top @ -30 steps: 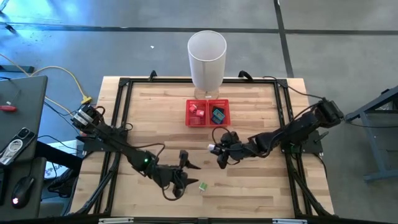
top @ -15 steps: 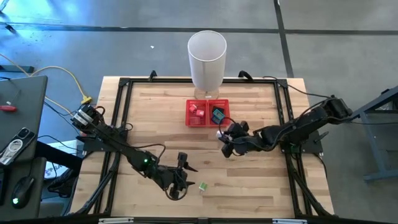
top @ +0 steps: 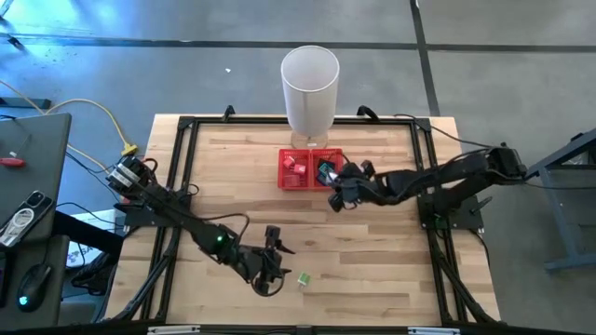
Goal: Pick & Place Office items
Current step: Put the white charger adapter into the left red bin
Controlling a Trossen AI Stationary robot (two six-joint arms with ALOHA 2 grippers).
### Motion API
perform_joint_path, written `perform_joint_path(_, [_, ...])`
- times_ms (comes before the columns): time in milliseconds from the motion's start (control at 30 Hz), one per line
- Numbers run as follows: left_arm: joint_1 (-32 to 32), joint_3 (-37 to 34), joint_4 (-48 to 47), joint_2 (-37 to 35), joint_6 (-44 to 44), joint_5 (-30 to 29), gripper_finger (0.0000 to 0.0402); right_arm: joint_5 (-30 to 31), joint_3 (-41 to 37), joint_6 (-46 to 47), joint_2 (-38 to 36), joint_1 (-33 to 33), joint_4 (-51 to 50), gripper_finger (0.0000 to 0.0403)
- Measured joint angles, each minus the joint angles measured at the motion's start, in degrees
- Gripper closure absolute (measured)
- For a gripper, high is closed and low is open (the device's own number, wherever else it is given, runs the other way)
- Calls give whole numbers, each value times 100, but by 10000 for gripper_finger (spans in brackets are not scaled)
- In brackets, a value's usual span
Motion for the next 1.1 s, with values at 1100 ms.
perform_joint_path(1100, [262,0,-336,-2,0,209,174,-504,244,-1138,1362,-1490,597,270])
